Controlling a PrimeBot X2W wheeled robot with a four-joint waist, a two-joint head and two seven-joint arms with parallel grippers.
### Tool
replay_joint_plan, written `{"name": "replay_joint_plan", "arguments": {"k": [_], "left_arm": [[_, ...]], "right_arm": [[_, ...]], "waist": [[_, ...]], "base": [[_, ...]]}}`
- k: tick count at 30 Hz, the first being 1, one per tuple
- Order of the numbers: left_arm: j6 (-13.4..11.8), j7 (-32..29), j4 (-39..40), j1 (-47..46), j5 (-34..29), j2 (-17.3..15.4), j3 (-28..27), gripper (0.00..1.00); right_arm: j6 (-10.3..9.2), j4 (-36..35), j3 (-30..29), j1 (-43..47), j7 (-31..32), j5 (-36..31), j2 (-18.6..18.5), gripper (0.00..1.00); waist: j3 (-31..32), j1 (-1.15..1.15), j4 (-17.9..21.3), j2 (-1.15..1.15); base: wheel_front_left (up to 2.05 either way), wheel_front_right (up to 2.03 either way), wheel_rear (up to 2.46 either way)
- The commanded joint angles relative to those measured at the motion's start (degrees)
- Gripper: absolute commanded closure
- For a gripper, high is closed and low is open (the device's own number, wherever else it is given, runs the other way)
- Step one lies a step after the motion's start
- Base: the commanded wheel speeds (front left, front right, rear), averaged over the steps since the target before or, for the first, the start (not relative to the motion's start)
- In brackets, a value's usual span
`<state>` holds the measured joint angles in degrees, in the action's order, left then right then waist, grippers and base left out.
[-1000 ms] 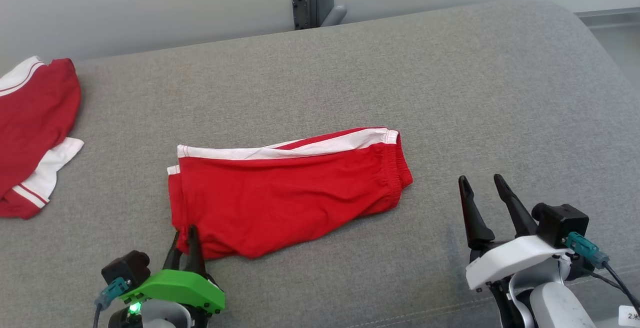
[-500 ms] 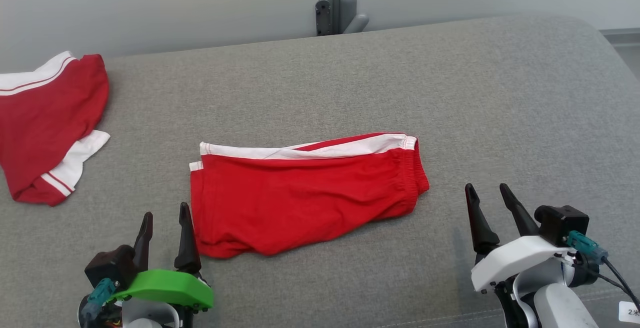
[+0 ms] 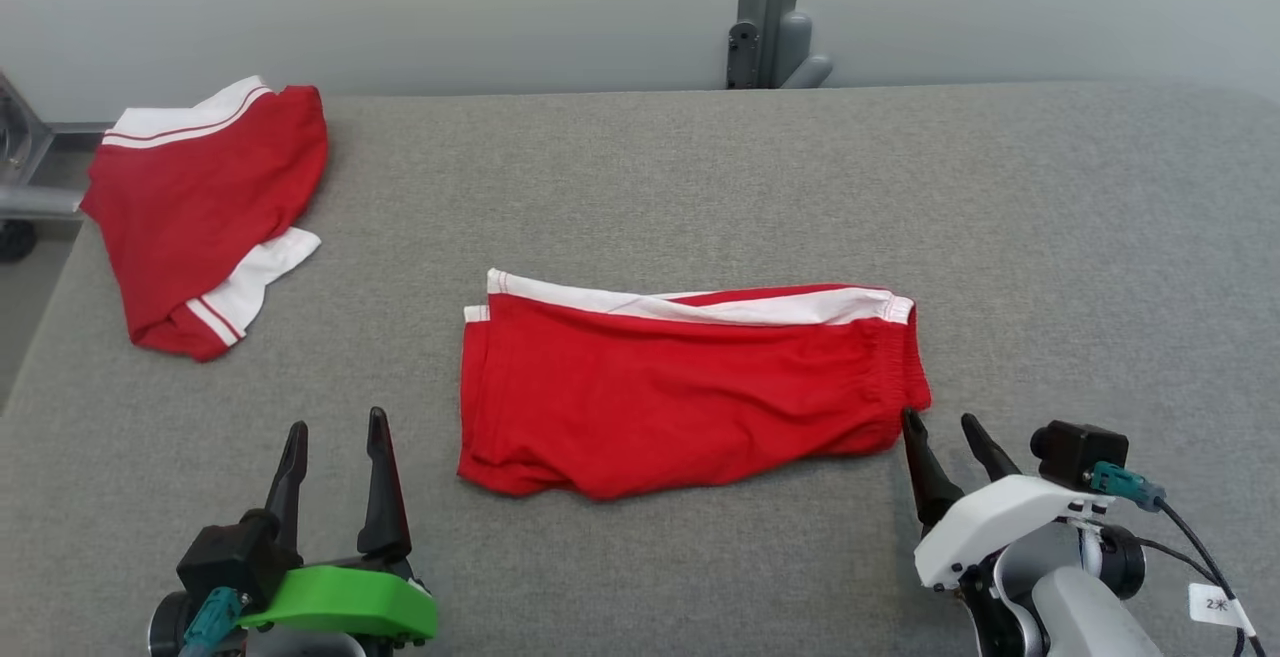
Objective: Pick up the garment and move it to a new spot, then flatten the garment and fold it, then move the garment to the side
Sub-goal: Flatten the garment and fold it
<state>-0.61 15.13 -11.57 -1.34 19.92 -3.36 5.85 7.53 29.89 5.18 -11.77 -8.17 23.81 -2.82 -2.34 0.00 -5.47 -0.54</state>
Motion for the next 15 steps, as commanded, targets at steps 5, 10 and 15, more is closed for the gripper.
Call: {"name": "replay_joint_plan", "arguments": {"k": [5,10,15], "left_arm": [[-0.2,0.0,0.9,0.8,-1.3,0.2,-0.2,0.0],[0.0,0.0,0.9,0.3,-1.3,0.4,-0.4,0.0],[0.0,0.0,1.0,0.3,-1.6,0.4,-0.7,0.0]], "right_arm": [[-0.07,9.4,0.9,-4.6,-1.7,5.6,-0.2,0.0],[-0.07,18.8,2.2,-9.3,-3.8,11.4,-0.2,0.0],[-0.07,22.6,4.6,-11.3,-4.5,17.2,-0.2,0.0]], "waist": [[-1.0,0.0,-4.2,0.54],[-2.1,0.0,-6.3,0.54],[-2.5,0.0,-6.9,0.54]], "base": [[0.0,0.0,0.0],[0.0,0.0,0.0],[0.0,0.0,0.0]]}}
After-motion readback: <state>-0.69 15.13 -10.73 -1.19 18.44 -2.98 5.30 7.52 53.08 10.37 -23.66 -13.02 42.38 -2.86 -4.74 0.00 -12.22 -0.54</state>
